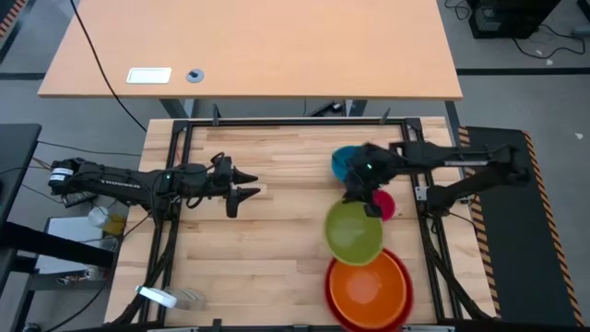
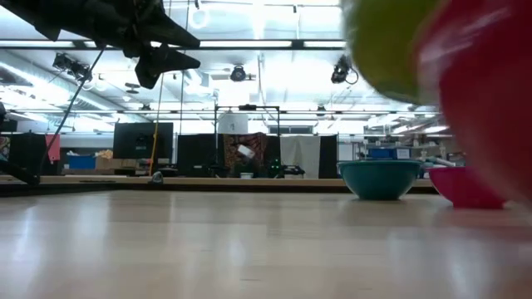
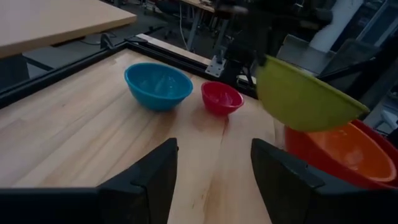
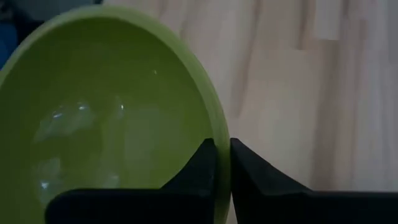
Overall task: Nest bowls inside each other
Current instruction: Stack the green bowl into the orange bowl, then stack the blue bowl into the green bowl
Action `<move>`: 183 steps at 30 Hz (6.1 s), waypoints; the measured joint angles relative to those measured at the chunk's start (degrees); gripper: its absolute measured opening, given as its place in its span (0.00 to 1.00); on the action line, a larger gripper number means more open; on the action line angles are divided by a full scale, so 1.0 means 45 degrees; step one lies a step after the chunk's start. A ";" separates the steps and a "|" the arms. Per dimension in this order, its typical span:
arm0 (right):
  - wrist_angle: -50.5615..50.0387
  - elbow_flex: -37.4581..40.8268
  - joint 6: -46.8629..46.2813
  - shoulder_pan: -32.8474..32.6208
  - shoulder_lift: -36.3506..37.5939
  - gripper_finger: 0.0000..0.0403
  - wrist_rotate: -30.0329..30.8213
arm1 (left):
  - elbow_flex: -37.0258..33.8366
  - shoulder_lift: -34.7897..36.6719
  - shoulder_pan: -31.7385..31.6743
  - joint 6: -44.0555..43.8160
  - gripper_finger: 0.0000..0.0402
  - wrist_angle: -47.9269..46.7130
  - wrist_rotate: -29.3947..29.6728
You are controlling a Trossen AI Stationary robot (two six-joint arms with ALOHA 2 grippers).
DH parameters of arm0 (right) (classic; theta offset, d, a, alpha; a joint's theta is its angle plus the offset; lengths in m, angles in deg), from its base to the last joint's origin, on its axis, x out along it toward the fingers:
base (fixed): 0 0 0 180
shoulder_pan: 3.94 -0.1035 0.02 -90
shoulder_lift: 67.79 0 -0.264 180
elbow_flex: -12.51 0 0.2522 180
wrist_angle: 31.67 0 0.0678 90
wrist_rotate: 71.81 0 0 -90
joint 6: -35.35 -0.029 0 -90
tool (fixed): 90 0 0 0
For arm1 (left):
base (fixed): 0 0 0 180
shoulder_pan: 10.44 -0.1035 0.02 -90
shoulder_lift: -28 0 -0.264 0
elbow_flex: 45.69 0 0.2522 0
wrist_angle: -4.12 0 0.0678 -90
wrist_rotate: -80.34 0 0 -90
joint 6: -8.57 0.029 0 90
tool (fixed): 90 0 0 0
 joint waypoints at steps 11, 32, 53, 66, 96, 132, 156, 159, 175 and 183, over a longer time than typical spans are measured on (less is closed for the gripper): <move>0.1210 0.0743 -0.1126 -0.1275 0.2690 0.09 -0.1038 | 0.0000 0.0000 -0.0317 0.0022 0.51 0.0030 0.0016; 0.0389 0.1185 -0.7604 -0.6955 -0.2009 0.09 0.1652 | 0.0000 0.0000 -0.0293 0.0073 0.51 0.0025 0.0018; 0.0385 0.1119 -0.4239 -0.5232 -0.2550 0.46 0.5853 | 0.0000 0.0000 -0.0293 0.0131 0.51 0.0027 -0.0218; -0.3877 -0.1709 -0.4699 -0.4869 -0.2443 0.56 0.7306 | 0.0000 0.0000 -0.0293 0.0097 0.51 -0.0019 -0.0218; -0.1728 0.0195 -0.5457 -0.4407 -0.2515 0.58 0.5989 | 0.0000 0.0005 -0.0293 0.0397 0.51 -0.0194 -0.0456; -0.2004 0.0614 -0.4242 -0.1508 -0.2290 0.53 0.7727 | 0.0000 0.0005 -0.0293 0.0175 0.51 -0.0456 -0.0456; -0.0867 0.1947 -0.2808 0.8229 -0.3940 0.50 0.5784 | 0.0000 0.0005 -0.0293 0.0267 0.51 -0.1345 -0.0456; -0.0716 0.1947 -0.2697 0.8276 -0.4663 0.47 0.5437 | 0.0000 0.0005 -0.0293 0.0345 0.51 -0.1345 -0.0456; 0.0807 0.1876 -0.2159 0.8309 -0.3552 0.07 0.4626 | 0.0000 0.0005 -0.0293 0.0382 0.51 -0.1374 -0.0456; 0.1021 0.1578 -0.1819 0.8114 -0.0996 0.05 0.1843 | 0.0000 0.0005 -0.0293 0.0083 0.51 -0.1463 -0.0456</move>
